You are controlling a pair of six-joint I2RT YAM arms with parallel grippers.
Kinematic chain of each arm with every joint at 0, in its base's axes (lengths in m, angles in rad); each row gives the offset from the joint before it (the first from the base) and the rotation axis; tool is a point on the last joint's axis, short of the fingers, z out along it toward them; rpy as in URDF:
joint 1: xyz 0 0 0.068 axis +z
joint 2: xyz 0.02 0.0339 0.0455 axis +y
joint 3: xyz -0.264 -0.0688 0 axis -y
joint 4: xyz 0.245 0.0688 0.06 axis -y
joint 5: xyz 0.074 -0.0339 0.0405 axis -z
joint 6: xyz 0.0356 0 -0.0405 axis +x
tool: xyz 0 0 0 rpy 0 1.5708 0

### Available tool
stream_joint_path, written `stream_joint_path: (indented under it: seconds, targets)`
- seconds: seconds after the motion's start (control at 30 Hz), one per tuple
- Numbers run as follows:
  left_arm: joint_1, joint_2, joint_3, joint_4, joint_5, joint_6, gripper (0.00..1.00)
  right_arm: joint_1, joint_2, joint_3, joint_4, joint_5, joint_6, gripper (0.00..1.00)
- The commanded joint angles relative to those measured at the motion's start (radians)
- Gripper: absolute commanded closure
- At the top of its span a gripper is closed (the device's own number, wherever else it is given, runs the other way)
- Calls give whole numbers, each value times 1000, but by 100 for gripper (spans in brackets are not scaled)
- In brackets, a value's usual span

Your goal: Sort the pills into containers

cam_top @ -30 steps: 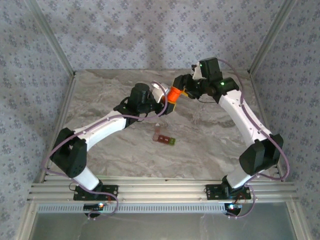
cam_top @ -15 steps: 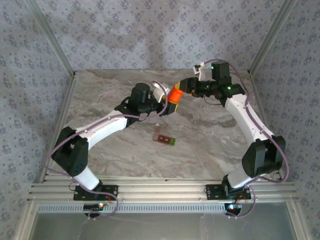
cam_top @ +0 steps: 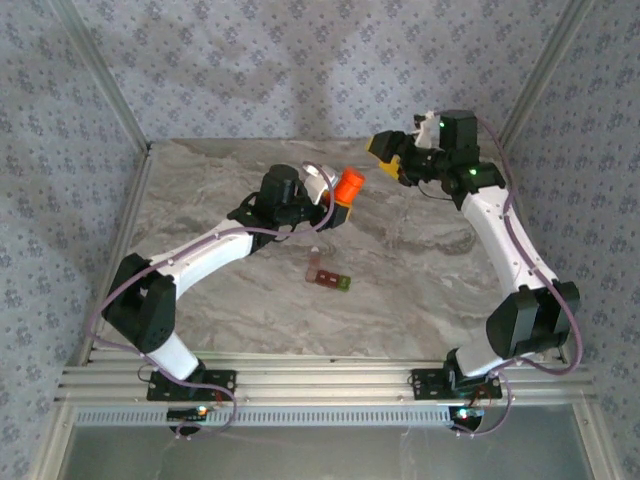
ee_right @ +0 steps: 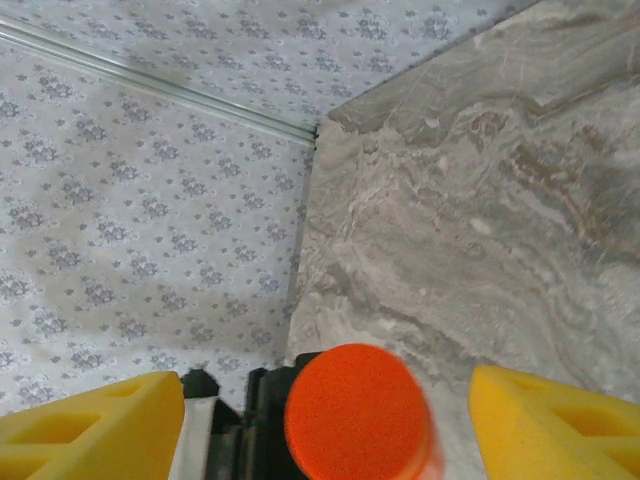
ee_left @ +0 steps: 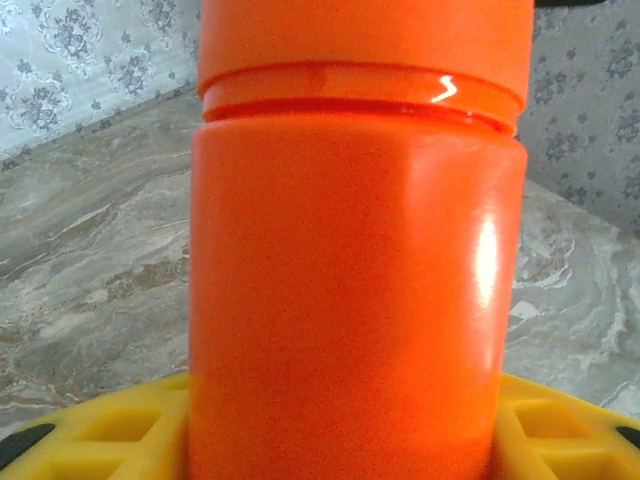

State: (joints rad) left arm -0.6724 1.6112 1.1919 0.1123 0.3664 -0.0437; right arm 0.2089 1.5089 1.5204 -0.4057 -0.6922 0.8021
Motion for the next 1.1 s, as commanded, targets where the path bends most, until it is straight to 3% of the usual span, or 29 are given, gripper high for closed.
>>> stream_joint_path:
  seconds: [0.0, 0.23, 0.47, 0.83, 1.07]
  targets:
    - [-1, -22, 28, -4, -15, 46, 100, 53, 37, 85, -143, 84, 39, 22]
    - [-4, -16, 34, 0, -18, 45, 100, 123, 85, 125, -255, 145, -3, 22]
    - [-7, -14, 37, 7, -19, 40, 100, 155, 97, 94, -242, 160, -9, 24]
    - [-9, -26, 25, 9, -24, 40, 100, 75, 51, 14, -214, 161, 9, 24]
    - [-10, -16, 31, 13, -20, 39, 100, 114, 63, 24, -200, 156, 0, 24]
